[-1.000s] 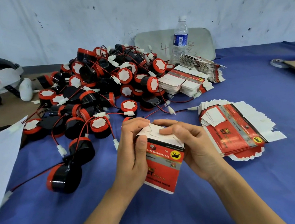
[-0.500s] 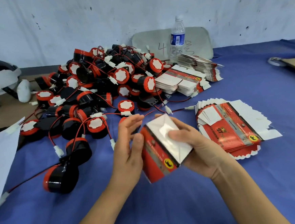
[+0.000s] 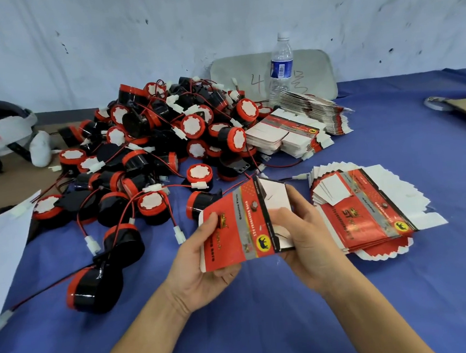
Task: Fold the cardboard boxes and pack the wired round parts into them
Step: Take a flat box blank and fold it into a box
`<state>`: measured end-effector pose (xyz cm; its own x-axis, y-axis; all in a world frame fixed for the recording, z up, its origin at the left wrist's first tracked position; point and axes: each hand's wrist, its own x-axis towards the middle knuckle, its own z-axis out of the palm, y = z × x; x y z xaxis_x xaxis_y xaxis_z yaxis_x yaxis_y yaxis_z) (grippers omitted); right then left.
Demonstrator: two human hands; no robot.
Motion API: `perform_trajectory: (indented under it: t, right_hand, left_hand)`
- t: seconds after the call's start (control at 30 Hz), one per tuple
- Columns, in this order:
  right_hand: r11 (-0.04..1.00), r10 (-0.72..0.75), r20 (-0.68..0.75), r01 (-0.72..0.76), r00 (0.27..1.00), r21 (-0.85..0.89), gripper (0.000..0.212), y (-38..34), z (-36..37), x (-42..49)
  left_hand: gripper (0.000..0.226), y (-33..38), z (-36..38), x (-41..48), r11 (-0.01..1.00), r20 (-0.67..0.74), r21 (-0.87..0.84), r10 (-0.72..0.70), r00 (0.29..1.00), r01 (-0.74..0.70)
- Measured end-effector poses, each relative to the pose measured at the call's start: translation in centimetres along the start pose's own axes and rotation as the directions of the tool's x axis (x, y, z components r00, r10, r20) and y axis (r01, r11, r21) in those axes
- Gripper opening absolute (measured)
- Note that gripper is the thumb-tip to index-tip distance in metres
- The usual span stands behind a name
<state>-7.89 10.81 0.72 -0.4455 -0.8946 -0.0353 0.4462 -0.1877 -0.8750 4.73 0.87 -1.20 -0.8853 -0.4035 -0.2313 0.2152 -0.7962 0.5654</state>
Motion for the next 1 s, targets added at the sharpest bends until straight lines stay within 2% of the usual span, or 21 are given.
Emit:
perform_trajectory:
  t: [0.23,0.33,0.4,0.47,0.5,0.53,0.57,0.6,0.63,0.67,0.7,0.73,0.77,0.8,0.87,0.93,1.0]
  right_hand:
    - [0.997,0.014,0.158,-0.026,0.987,0.074,0.039,0.4,-0.5,-0.2]
    - [0.988,0.01,0.182,-0.038,0.983,0.149,0.052,0.6,-0.4,-0.2]
    - [0.97,-0.008,0.248,-0.052,0.969,0.236,0.055,0.3,-0.6,-0.1]
    - [0.963,-0.037,0.237,-0.028,0.971,0.268,0.042,-0.3,-0.6,-0.3]
    - [0.947,-0.033,0.205,-0.035,0.978,0.319,0.05,-0.1,-0.7,-0.1]
    - [0.948,-0.023,0.091,-0.007,0.996,0.318,0.056,-0.4,-0.4,0.2]
    - [0.939,-0.017,-0.016,0.022,1.0,0.344,0.051,-0.1,-0.8,0.7]
    - [0.956,-0.041,-0.103,0.069,0.994,0.285,0.036,0.2,-1.0,1.1]
    - [0.99,-0.138,-0.09,0.141,0.986,0.029,0.03,0.7,-1.1,1.0]
    - [0.98,-0.109,-0.061,0.097,0.992,-0.176,0.037,1.0,-0.6,0.8]
    - [0.958,-0.123,-0.085,0.096,0.989,-0.269,0.048,1.0,-0.6,1.1]
    - [0.927,-0.187,-0.089,0.146,0.978,-0.347,0.063,1.2,-0.3,1.3]
    - [0.876,-0.256,-0.04,0.214,0.966,-0.432,0.076,1.6,-0.5,1.2]
    - [0.852,-0.283,-0.011,0.246,0.959,-0.461,0.08,2.0,-0.3,1.0]
    - [0.856,-0.302,-0.035,0.255,0.953,-0.451,0.068,3.2,-0.3,0.7]
    - [0.811,-0.358,-0.077,0.27,0.931,-0.519,0.064,3.7,-0.3,0.7]
    - [0.697,-0.462,-0.047,0.329,0.886,-0.637,0.076,3.5,-0.4,0.5]
  left_hand:
    - [0.066,0.3,-0.3,0.2,1.0,-0.021,0.018,0.014,1.0,-0.014]
    - [0.069,0.1,-0.4,0.4,0.999,-0.005,0.039,-0.001,1.0,0.002]
    - [0.068,0.0,-0.5,0.4,1.0,0.018,0.017,-0.008,1.0,0.008]
    - [0.058,0.1,-0.6,0.5,1.0,0.012,-0.009,0.007,1.0,-0.007]
    - [0.046,0.4,-0.6,0.5,0.999,0.003,0.015,0.031,1.0,-0.031]
    - [0.033,0.5,-0.4,0.5,0.994,-0.025,0.094,0.063,0.998,-0.06]
    - [0.026,0.8,-0.4,0.5,0.973,-0.044,0.204,0.122,0.992,-0.11]
    - [0.023,0.9,-0.3,0.5,0.931,-0.061,0.323,0.202,0.977,-0.172]
    - [0.018,1.1,-0.4,0.6,0.859,-0.073,0.446,0.314,0.947,-0.25]
    - [0.01,1.2,-0.4,0.4,0.737,-0.067,0.59,0.452,0.89,-0.33]
    - [0.009,1.2,-0.6,0.2,0.551,-0.001,0.738,0.578,0.816,-0.39]
    - [0.017,1.1,-0.9,0.1,0.348,0.112,0.841,0.639,0.761,-0.416]
    - [0.028,0.7,-1.1,0.0,0.201,0.219,0.878,0.64,0.736,-0.435]
    - [0.037,0.5,-1.0,-0.2,0.163,0.289,0.867,0.604,0.743,-0.47]
    - [0.056,-0.1,-0.8,-0.5,0.234,0.384,0.808,0.487,0.784,-0.541]
    - [0.071,-0.5,-0.4,-0.7,0.268,0.421,0.789,0.419,0.805,-0.552]
    - [0.07,-0.6,0.0,-0.8,0.392,0.396,0.747,0.386,0.833,-0.537]
